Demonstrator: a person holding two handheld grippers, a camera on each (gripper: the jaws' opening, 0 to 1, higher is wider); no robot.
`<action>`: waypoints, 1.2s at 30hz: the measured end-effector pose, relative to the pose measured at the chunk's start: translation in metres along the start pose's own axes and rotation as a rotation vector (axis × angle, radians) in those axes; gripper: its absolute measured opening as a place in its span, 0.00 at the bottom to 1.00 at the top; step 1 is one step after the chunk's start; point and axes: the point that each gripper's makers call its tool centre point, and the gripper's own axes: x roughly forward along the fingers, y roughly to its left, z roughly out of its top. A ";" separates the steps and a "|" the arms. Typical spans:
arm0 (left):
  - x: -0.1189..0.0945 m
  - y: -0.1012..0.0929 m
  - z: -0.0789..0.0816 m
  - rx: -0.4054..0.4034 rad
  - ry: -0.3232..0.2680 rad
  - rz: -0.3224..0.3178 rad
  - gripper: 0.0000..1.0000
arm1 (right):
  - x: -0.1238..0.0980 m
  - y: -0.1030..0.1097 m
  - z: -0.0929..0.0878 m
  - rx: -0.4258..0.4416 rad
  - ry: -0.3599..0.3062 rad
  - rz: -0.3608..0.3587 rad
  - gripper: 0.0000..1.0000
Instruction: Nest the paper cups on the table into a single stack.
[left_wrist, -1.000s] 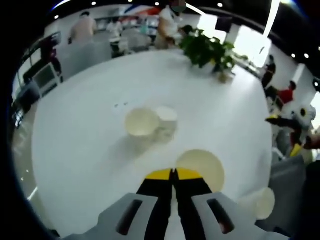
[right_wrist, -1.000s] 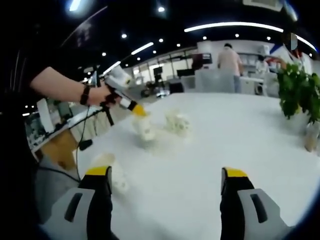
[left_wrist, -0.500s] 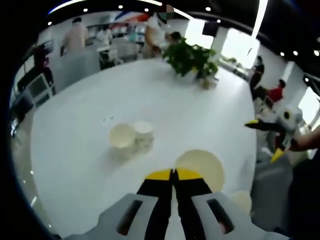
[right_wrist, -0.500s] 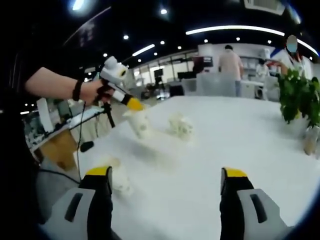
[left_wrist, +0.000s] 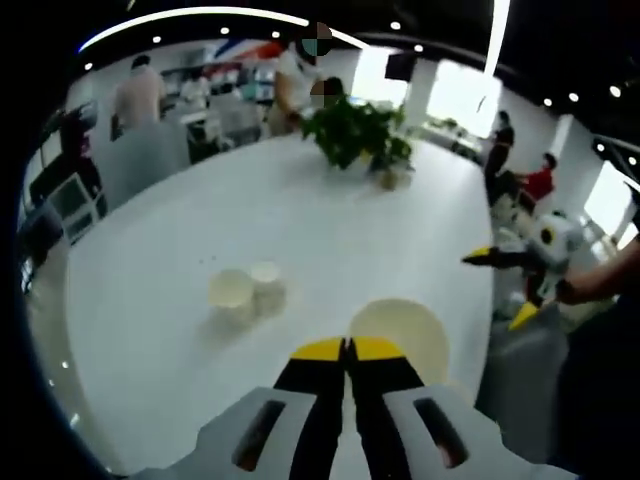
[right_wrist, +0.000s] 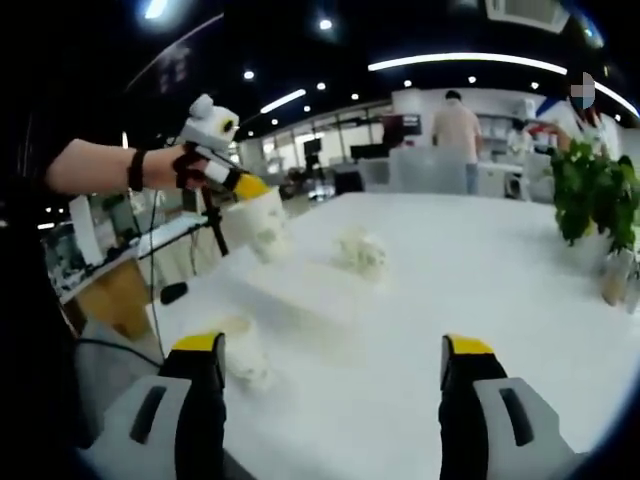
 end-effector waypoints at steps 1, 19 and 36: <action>-0.003 -0.003 0.001 -0.004 -0.001 -0.007 0.00 | -0.001 0.002 -0.001 0.000 -0.001 -0.001 0.87; -0.035 -0.068 0.019 0.075 0.033 -0.092 0.00 | 0.004 0.015 -0.001 0.002 -0.009 0.010 0.86; -0.050 -0.083 0.001 0.100 0.121 -0.101 0.00 | 0.002 0.024 -0.002 0.001 -0.013 0.010 0.86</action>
